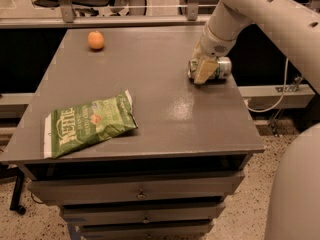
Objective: Place 7up can upright
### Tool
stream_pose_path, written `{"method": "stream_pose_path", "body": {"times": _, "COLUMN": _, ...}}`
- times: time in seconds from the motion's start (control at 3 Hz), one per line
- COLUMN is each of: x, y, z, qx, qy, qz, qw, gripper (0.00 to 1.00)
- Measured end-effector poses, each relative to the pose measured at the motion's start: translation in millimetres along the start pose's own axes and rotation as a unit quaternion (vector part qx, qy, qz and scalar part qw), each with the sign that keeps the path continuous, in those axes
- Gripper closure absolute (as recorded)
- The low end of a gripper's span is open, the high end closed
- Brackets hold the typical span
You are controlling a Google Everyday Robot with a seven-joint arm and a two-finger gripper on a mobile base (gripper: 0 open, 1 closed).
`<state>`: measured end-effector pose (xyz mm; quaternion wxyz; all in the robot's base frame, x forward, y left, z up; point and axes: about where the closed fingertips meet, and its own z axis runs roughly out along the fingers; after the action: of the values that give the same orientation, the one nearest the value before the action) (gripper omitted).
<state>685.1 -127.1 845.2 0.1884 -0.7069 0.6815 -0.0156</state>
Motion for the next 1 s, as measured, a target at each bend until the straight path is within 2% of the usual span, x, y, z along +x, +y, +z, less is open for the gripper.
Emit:
{"method": "stream_pose_path", "body": {"times": 0.67, "x": -0.6, "y": 6.1, "z": -8.4, "qx": -0.012, "qy": -0.008, "qz": -0.008, "qw": 0.9999, "gripper": 0.87}}
{"method": "stream_pose_path", "body": {"times": 1.0, "x": -18.8, "y": 3.3, "z": -29.0, "qx": -0.014, "qy": -0.056, "qz": 0.002, "qw": 0.9983, "gripper": 1.0}}
